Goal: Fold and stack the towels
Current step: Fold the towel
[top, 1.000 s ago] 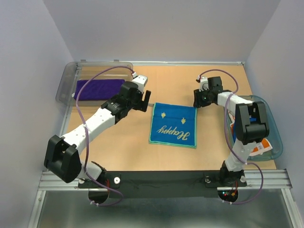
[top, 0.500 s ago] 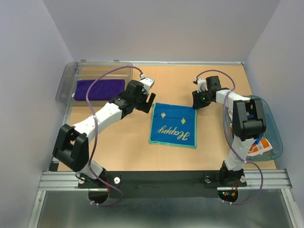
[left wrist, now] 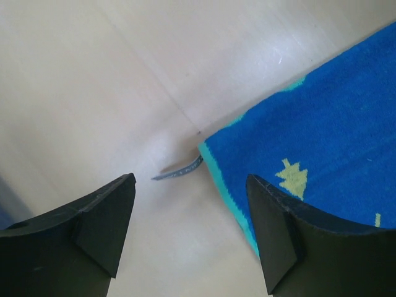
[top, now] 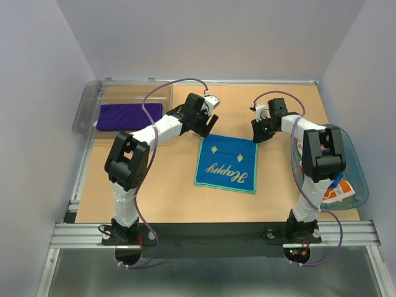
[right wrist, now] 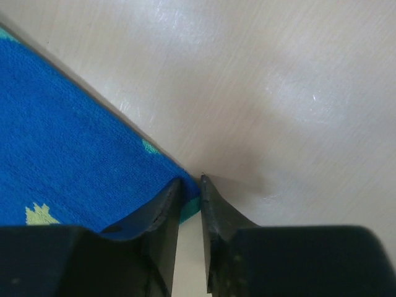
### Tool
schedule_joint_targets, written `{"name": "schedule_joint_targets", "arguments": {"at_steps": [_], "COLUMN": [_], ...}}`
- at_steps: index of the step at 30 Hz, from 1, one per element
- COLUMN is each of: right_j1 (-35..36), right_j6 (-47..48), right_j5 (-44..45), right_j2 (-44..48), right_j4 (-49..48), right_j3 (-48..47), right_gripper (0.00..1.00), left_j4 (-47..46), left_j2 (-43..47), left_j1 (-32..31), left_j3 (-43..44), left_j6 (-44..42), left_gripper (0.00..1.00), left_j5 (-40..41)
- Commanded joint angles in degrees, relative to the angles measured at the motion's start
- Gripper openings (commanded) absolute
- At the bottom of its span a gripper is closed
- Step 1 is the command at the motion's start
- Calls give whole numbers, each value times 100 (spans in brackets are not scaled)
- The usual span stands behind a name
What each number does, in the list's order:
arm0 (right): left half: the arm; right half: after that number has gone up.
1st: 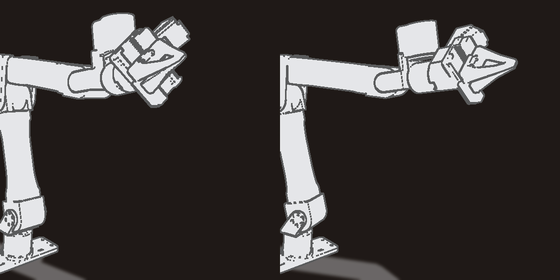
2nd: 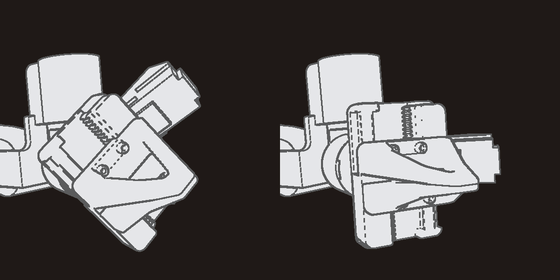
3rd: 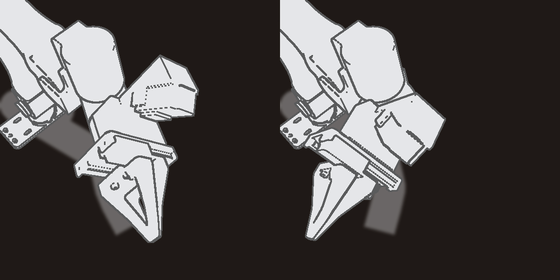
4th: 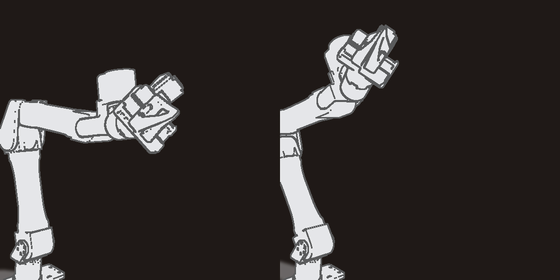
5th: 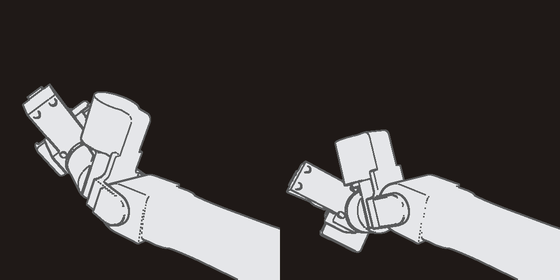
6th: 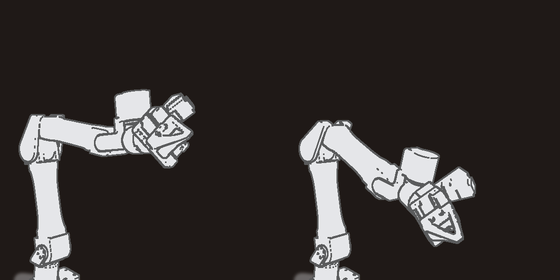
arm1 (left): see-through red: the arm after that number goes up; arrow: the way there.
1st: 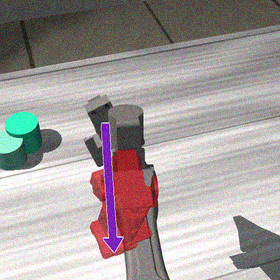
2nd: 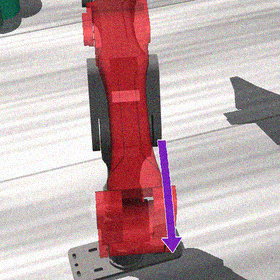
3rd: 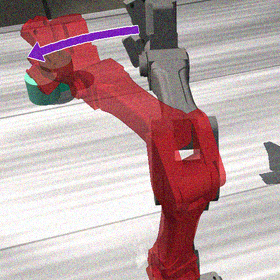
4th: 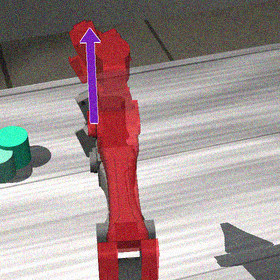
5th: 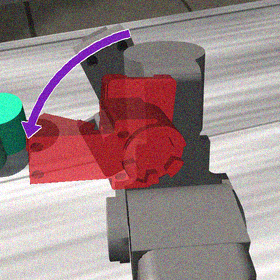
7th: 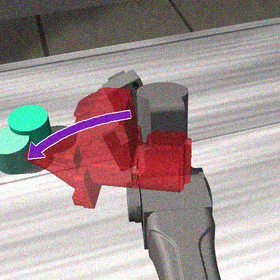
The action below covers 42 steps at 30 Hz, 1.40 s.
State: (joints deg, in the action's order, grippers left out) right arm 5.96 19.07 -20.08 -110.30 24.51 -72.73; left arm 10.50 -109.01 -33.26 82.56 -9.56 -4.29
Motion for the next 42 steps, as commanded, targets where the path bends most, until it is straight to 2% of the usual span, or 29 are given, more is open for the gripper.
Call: {"name": "schedule_joint_targets", "arguments": {"at_steps": [1,3,7,15,23,34,36,38,39,41,42], "right_j1": [-24,-24,-16,37,72,99,99,99,90,99,99], "right_j6": [263,325,545,835,853,853,853,853,853,853,853], "right_j5": [-127,-277,-497,-374,-243,-84,-76,-32,3,82,109], "right_j2": [-202,-202,-237,-299,-361,-369,-378,-378,-378,-369,-369], "right_j4": [791,818,871,871,880,871,871,871,871,871,871], "right_j3": [-4,-31,-127,-268,-374,-347,-339,-339,-338,-330,-321], "right_gripper": [17,7,3,2,2,3,2,3,3,3,2], "left_j4": [267,347,479,1101,1577,1429,1279,1226,1200,1217,1174], "left_j2": [-452,-612,-937,-1578,-1799,-1957,-1975,-2001,-2019,-2019,-1984], "left_j1": [65,65,100,284,399,513,539,574,592,636,645], "left_j3": [733,901,1269,1965,2176,2203,2159,2132,2124,2045,1992], "left_j6": [-388,-432,-529,-819,-1249,-969,-881,-740,-697,-626,-608], "left_gripper": [81,79,77,62,61,56,51,49,41,36,30], "left_j5": [-378,-458,-607,-1310,-2022,-2014,-1952,-1961,-1952,-1909,-1874]}}
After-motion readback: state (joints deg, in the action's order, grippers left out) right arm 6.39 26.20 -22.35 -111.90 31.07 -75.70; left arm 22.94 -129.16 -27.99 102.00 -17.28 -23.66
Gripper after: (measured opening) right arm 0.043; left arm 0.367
